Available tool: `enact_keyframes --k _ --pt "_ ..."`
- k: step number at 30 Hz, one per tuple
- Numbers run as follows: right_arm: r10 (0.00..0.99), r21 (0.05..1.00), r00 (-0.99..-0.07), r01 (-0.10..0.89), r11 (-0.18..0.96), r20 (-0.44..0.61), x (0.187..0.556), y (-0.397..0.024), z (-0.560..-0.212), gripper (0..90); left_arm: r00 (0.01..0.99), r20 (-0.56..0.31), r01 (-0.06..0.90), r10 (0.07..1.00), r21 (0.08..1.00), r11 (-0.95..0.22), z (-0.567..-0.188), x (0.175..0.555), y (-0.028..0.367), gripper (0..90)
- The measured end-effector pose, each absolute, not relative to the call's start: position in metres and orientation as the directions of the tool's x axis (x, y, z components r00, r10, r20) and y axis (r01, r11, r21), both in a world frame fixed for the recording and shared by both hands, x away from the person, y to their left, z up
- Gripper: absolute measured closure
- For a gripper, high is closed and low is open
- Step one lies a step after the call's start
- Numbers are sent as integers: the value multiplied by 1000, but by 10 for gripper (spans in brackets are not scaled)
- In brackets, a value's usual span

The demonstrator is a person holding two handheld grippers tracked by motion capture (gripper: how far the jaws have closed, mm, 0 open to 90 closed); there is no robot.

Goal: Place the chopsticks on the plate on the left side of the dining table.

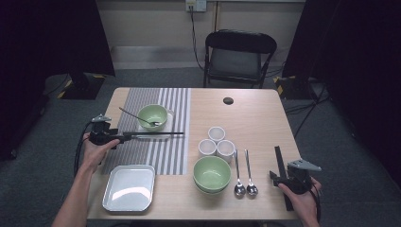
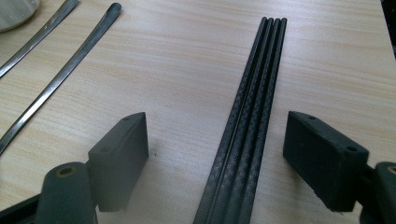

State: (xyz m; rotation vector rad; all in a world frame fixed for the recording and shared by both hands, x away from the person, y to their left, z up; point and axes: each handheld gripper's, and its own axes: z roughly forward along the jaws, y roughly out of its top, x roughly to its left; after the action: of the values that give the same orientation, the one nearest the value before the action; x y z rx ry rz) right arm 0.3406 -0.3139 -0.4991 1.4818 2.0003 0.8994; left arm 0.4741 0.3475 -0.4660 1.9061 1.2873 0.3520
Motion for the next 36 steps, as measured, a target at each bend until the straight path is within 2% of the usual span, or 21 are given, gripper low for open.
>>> enact_keyframes --k 3,17,36 --pt "957 748 -292 635 192 1 341 -314 -499 215 437 -193 673 878 718 -177 -471 476 346 194" --pt "956 749 -294 633 193 3 341 -314 -499 215 451 -186 676 873 710 -198 -476 480 339 281" --pt "956 749 -294 634 194 1 341 -314 -499 215 444 -180 673 878 714 -194 -474 478 341 267"
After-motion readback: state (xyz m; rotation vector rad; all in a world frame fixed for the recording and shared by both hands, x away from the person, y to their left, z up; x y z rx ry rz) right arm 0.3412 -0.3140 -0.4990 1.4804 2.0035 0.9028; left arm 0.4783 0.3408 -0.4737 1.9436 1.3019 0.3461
